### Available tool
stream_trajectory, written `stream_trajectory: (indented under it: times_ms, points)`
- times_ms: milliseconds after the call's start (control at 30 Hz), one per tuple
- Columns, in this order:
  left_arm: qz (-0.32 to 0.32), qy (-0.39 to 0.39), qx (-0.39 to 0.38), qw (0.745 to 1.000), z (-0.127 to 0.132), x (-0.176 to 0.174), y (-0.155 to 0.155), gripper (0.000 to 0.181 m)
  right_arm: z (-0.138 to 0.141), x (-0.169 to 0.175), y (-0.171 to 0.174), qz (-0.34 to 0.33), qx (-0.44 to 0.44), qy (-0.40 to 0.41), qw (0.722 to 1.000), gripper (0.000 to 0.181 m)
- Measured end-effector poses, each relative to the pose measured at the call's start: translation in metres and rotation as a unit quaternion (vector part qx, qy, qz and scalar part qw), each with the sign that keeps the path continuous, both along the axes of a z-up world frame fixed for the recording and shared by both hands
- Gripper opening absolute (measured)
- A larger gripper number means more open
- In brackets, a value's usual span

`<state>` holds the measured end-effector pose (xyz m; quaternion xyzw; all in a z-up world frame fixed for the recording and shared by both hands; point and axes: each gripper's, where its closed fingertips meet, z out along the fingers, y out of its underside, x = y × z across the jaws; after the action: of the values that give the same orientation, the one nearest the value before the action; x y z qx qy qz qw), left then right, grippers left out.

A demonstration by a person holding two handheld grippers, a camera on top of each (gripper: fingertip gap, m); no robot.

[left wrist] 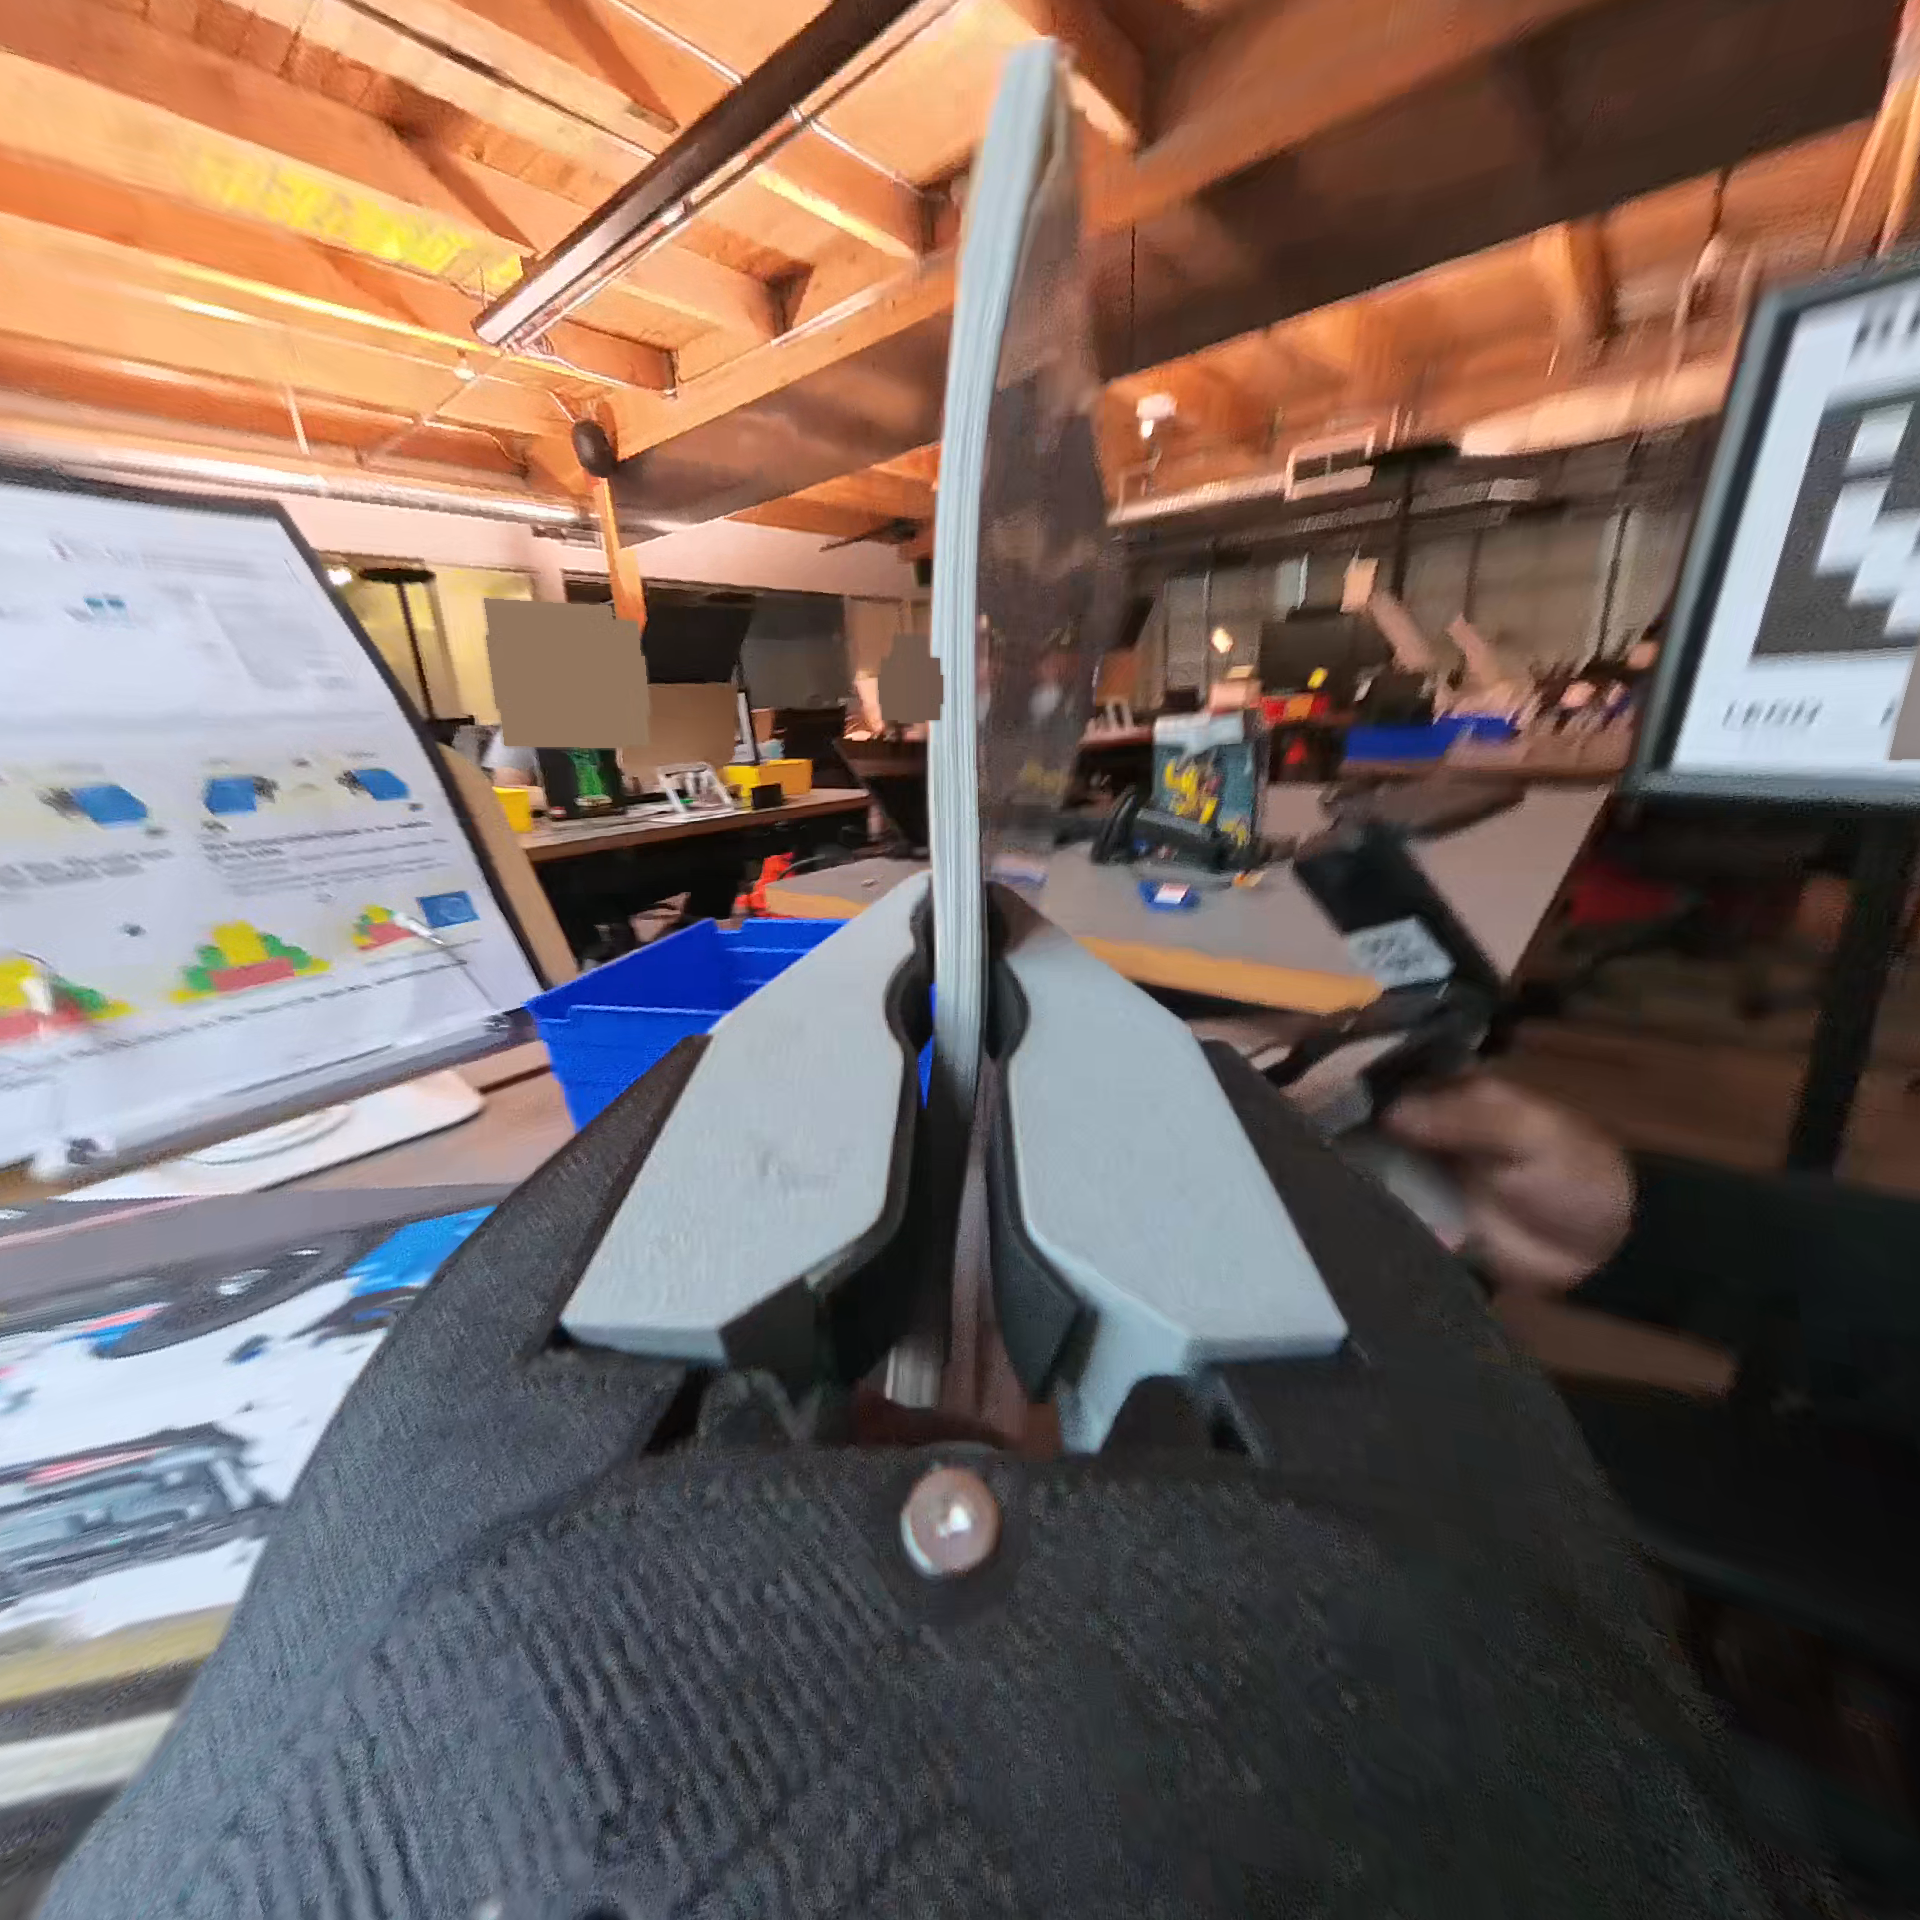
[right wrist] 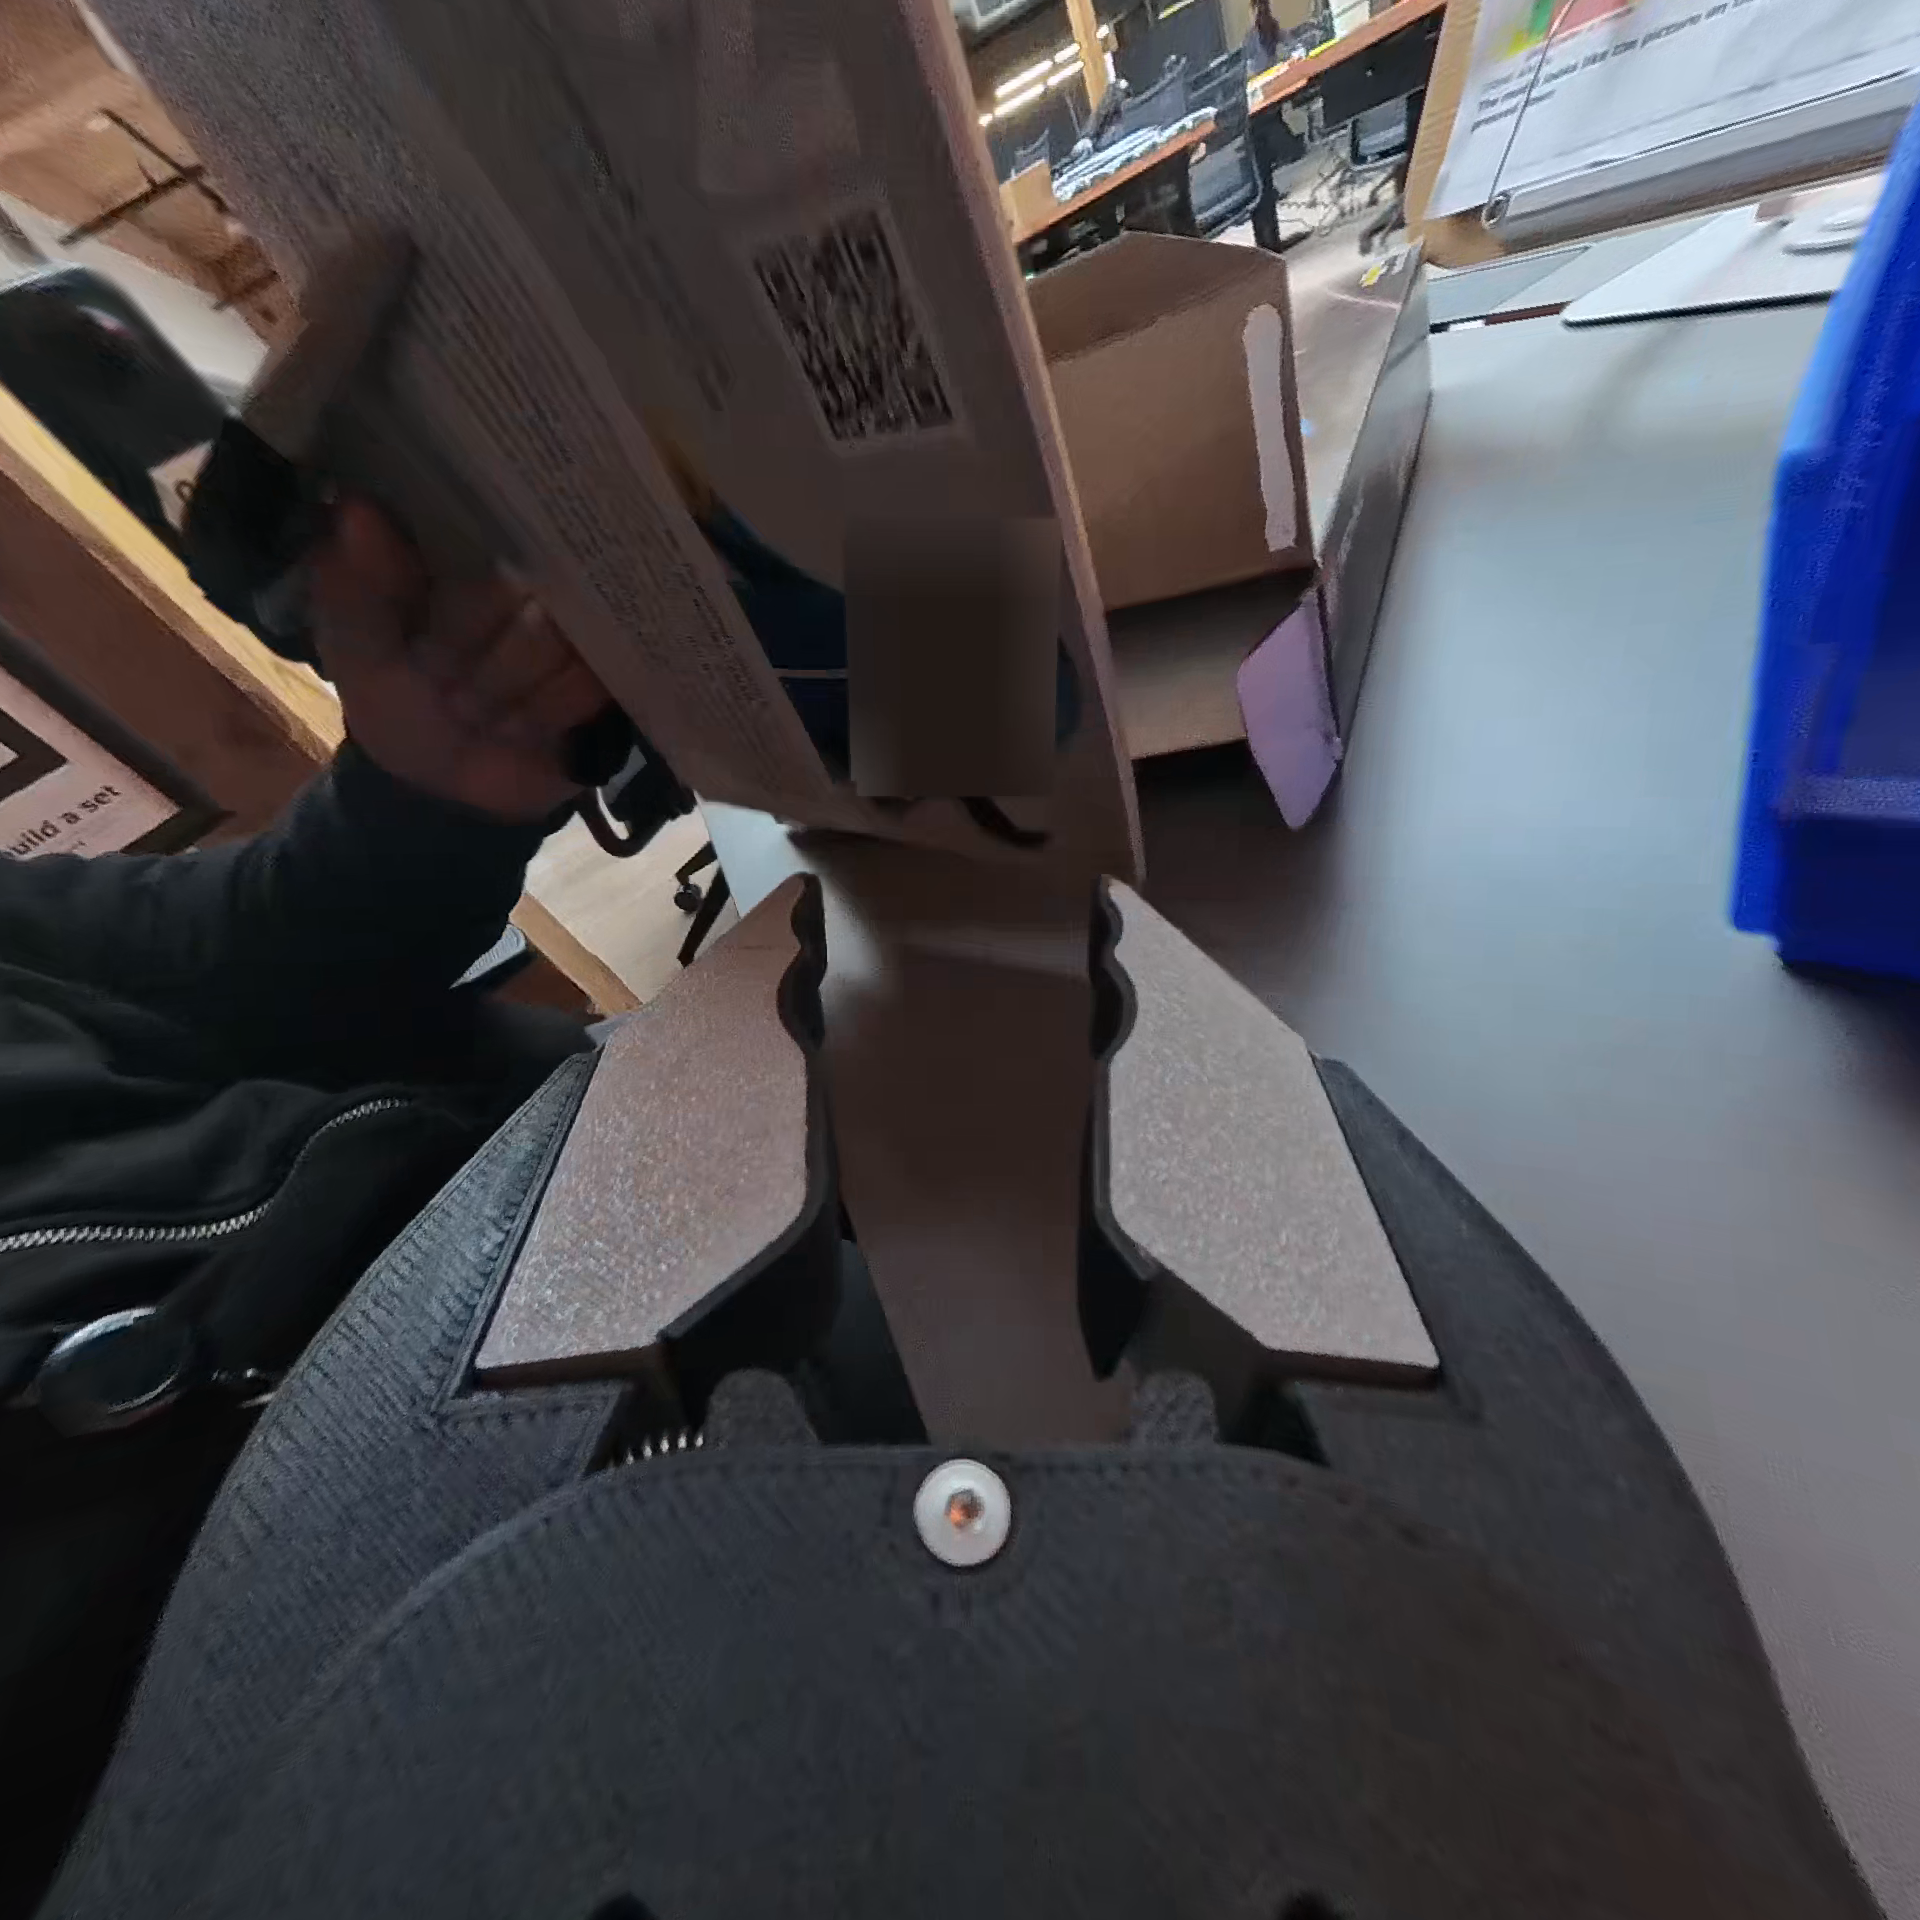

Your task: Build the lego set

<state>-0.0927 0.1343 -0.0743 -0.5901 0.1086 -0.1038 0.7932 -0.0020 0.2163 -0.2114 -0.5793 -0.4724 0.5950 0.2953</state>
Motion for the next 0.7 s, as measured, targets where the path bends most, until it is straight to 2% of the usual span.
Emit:
stream_trajectory:
  times_ms: [67,133,267,333,400,500,567,633,700]
  points:
    - [-0.015,-0.039,-0.001,0.999,0.008,-0.006,0.005,0.003,0.003,-0.014,-0.004,0.010,-0.010,0.011,1.000,0.052]
    - [-0.068,-0.090,-0.002,0.994,0.011,-0.006,0.006,0.003,-0.001,-0.026,0.001,-0.004,-0.008,-0.001,1.000,0.058]
    - [-0.134,-0.118,0.025,0.984,0.018,-0.008,-0.006,0.003,0.003,-0.032,0.009,-0.010,-0.033,0.010,0.999,0.067]
    - [-0.129,-0.142,0.038,0.981,0.031,-0.017,-0.011,0.003,0.007,-0.028,0.006,-0.003,-0.060,0.014,0.998,0.072]
    - [-0.130,-0.153,0.068,0.977,0.054,-0.022,-0.024,0.003,0.016,-0.021,0.002,-0.009,-0.065,0.010,0.998,0.071]
    - [-0.065,-0.072,0.125,0.987,0.101,-0.017,-0.046,0.003,0.045,-0.006,-0.009,0.008,-0.070,0.004,0.997,0.073]
    - [0.030,0.022,0.165,0.986,0.136,-0.018,-0.055,0.003,0.069,0.003,-0.018,0.039,-0.078,0.003,0.996,0.073]
    - [0.115,0.124,0.214,0.962,0.168,-0.018,-0.063,0.003,0.081,0.007,-0.021,0.063,-0.070,-0.013,0.995,0.072]
    - [0.200,0.254,0.242,0.915,0.178,-0.013,-0.060,0.003,0.089,0.006,-0.020,0.074,-0.071,-0.013,0.995,0.070]
